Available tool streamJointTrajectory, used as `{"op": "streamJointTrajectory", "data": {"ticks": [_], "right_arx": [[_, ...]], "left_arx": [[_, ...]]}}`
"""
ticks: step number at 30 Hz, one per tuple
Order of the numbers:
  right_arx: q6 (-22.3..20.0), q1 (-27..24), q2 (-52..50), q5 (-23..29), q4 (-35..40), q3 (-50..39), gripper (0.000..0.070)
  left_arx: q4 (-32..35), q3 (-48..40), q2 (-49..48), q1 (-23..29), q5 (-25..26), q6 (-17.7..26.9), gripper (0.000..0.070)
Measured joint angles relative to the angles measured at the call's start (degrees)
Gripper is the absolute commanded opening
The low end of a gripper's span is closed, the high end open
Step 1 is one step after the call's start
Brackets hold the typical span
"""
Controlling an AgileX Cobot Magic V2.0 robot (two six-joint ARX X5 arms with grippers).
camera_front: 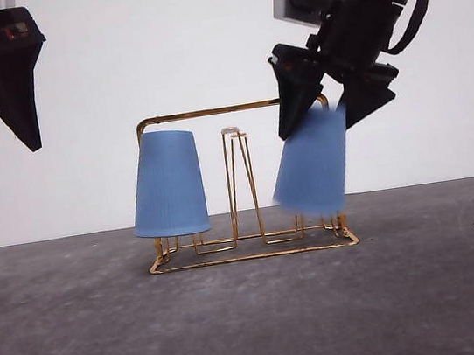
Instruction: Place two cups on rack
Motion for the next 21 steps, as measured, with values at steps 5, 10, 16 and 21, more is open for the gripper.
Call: {"op": "streamJointTrajectory", "data": {"ticks": [5, 10, 16, 21], "right_arx": [[1.29, 0.04, -0.05, -0.21, 1.28, 0.00, 0.0696], [2.61, -0.10, -3.65, -0.02, 1.50, -0.22, 0.0696], [2.64, -0.63, -14.97, 3.06, -4.46, -0.20, 0.0695], [2.34, -3.20, -20.93, 7.54, -10.88, -1.93, 0.0694]], "left_arx": [[0.48, 0.00, 0.00, 0.00, 0.01, -0.02, 0.0626], [2.08, 0.00, 0.00, 0.02, 0.02, -0.04, 0.0625], [3.77, 0.00, 0.00, 1.92, 0.79, -0.05, 0.0625], [4.44, 0.00, 0.00, 5.87, 2.60, -0.04, 0.0625]]}}
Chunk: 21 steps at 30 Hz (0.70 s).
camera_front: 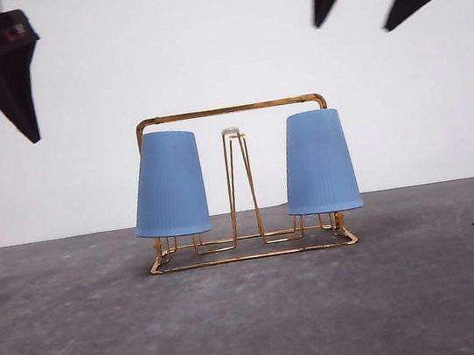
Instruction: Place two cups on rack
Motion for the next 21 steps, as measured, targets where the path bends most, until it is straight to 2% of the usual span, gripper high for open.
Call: {"op": "streamJointTrajectory", "data": {"ticks": [6, 12, 16, 17, 18, 19, 20, 21], "right_arx": [[0.06, -4.95, -9.88, 1.92, 0.93, -11.46, 0.0682], [1.96, -8.01, -17.56, 2.89, 2.44, -23.00, 0.0682], [2.90, -9.04, -18.65, 2.97, 2.27, -24.54, 0.0681], [3.03, -9.09, -18.69, 2.97, 2.50, -24.54, 0.0628], [3.23, -9.11, -18.70, 2.95, 2.67, -24.54, 0.0476], [3.47, -9.11, -18.70, 2.92, 2.79, -24.54, 0.0257], [3.51, -9.11, -18.70, 2.91, 2.89, -24.54, 0.0074], [3.52, -9.11, -18.70, 2.91, 2.96, -24.54, 0.0006]], "left_arx": [[0.33, 0.00, 0.00, 5.17, 0.37, 0.00, 0.0626], [0.33, 0.00, 0.00, 5.65, 0.43, 0.00, 0.0626], [0.50, 0.00, 0.00, 5.65, 1.30, -0.02, 0.0625], [0.55, 0.00, 0.00, 5.65, 1.78, -0.04, 0.0597], [0.60, 0.00, 0.00, 5.65, 2.05, -0.06, 0.0487], [0.65, 0.00, 0.00, 5.65, 2.16, -0.09, 0.0320], [0.64, 0.00, 0.00, 5.65, 2.17, -0.12, 0.0093], [0.66, 0.00, 0.00, 5.65, 2.18, -0.13, 0.0011]]}}
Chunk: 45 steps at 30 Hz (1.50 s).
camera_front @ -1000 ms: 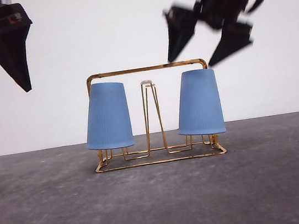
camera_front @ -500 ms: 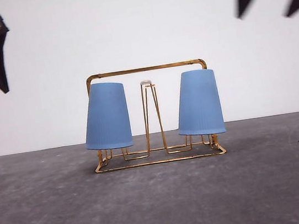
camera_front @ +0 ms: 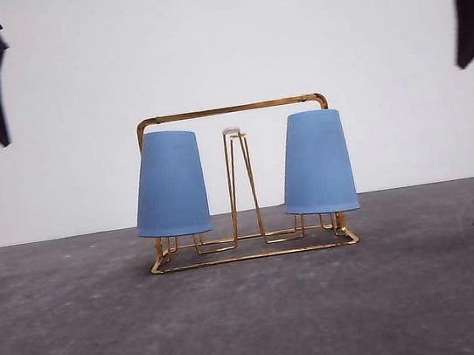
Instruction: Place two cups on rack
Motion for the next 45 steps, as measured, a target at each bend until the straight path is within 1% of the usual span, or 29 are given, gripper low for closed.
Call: {"op": "streamJointTrajectory", "data": {"ticks": [1, 5, 10, 20, 22, 25, 28, 32, 35, 40, 45], "right_arx": [[0.00, 0.00, 0.00, 0.01, 0.06, 0.00, 0.0016], [-0.02, 0.00, 0.00, 0.03, 1.31, 0.00, 0.0016], [0.04, 0.00, 0.00, 0.01, 1.19, 0.00, 0.0017], [0.15, 0.00, 0.00, 0.01, 1.29, 0.00, 0.0016], [0.24, 0.00, 0.00, 0.01, 1.30, 0.00, 0.0016], [0.39, 0.00, 0.00, 0.01, 1.32, 0.00, 0.0016], [0.39, 0.00, 0.00, 0.01, 1.32, 0.00, 0.0017], [0.41, 0.00, 0.00, 0.01, 1.30, 0.00, 0.0016], [0.42, 0.00, 0.00, 0.01, 1.31, 0.00, 0.0016], [0.42, 0.00, 0.00, 0.01, 1.30, 0.00, 0.0016], [0.42, 0.00, 0.00, 0.01, 1.30, 0.00, 0.0016]], "left_arx": [[0.04, 0.00, 0.00, 0.00, 0.00, 0.00, 0.0029], [0.42, 0.00, 0.00, 0.00, 0.00, -0.31, 0.0022], [0.50, 0.00, 0.00, 0.00, 0.02, -1.07, 0.0022], [1.12, 0.00, -0.02, 0.09, -0.06, -1.11, 0.0022], [1.44, 0.00, -0.29, 0.31, -0.50, -0.52, 0.0022], [3.84, -1.30, -2.95, 0.70, -0.74, 2.06, 0.0022], [10.21, -7.68, -9.56, 1.09, -0.77, 3.56, 0.0022], [23.35, -21.74, -20.74, 3.42, -0.79, 3.51, 0.0022], [29.72, -32.59, -29.67, 5.54, -0.81, 3.14, 0.0022], [33.77, -46.95, -44.31, 8.38, -0.81, 2.18, 0.0022], [34.08, -56.72, -57.21, 9.31, -0.81, 1.20, 0.0022]]}}
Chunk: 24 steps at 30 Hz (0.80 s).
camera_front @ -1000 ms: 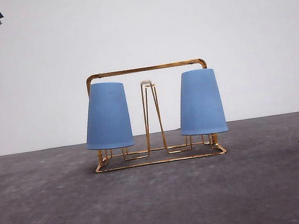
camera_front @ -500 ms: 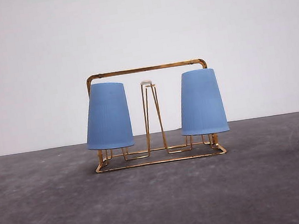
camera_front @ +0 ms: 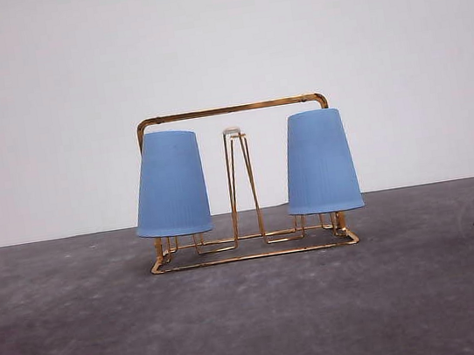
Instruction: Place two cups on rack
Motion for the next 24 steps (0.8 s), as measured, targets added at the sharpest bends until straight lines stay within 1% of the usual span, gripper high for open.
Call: {"op": "streamJointTrajectory", "data": {"ticks": [5, 10, 24], "right_arx": [[-0.01, 0.00, 0.00, 0.00, 0.00, 0.00, 0.0016], [0.00, 0.00, 0.00, 0.00, 0.02, 0.00, 0.0016], [0.00, 0.00, 0.00, 0.00, 0.38, 0.00, 0.0016]], "left_arx": [[0.21, -5.36, -9.88, 0.00, 0.00, -1.08, 0.0022], [1.45, -6.98, -16.07, 0.02, -0.04, -2.49, 0.0022], [1.55, -7.01, -16.60, 0.00, -0.09, -3.17, 0.0022]]}}
